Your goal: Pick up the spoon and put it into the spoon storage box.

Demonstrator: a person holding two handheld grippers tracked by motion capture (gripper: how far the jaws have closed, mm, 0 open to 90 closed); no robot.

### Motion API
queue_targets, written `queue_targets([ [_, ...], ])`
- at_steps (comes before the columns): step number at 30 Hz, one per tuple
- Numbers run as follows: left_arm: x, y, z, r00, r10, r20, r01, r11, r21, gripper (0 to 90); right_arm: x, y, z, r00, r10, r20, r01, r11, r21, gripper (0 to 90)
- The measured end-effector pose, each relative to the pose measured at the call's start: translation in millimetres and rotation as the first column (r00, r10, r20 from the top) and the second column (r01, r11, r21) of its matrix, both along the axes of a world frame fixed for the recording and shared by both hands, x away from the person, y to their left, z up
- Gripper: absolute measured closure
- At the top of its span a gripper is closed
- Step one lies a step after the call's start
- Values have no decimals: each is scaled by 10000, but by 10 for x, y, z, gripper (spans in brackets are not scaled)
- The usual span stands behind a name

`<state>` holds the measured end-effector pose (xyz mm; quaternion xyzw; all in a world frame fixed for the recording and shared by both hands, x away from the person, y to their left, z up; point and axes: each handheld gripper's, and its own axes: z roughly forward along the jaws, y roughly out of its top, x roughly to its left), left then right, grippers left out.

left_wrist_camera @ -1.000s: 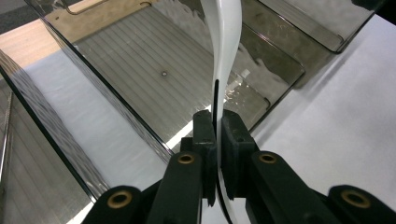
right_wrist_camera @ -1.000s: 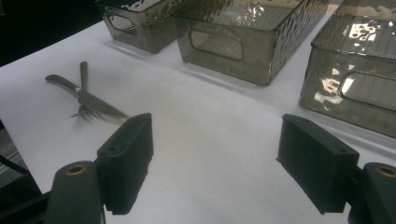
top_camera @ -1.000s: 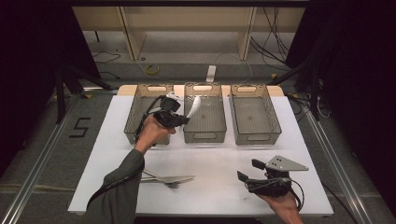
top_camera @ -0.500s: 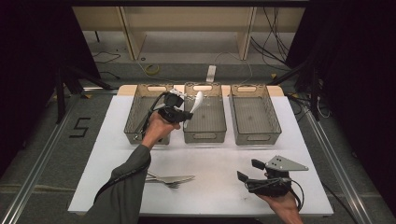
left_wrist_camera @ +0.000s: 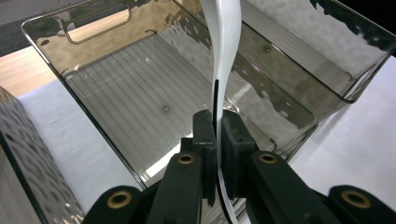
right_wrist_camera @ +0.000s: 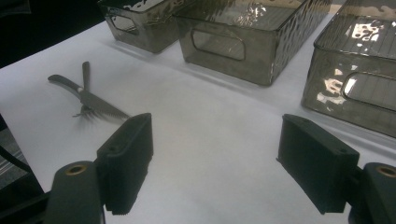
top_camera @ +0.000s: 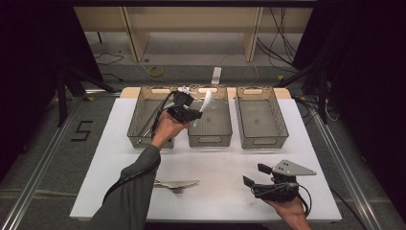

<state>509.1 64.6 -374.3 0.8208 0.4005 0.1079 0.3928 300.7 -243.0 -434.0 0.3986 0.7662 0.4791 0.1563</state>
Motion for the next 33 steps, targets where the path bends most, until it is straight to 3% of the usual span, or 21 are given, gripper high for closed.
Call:
queue_targets([
  [33,140,-22,-309,9975,582,-412,-563,9973,464,847,-4,2,-2,10000,18,-37,-18,10000,12,274],
])
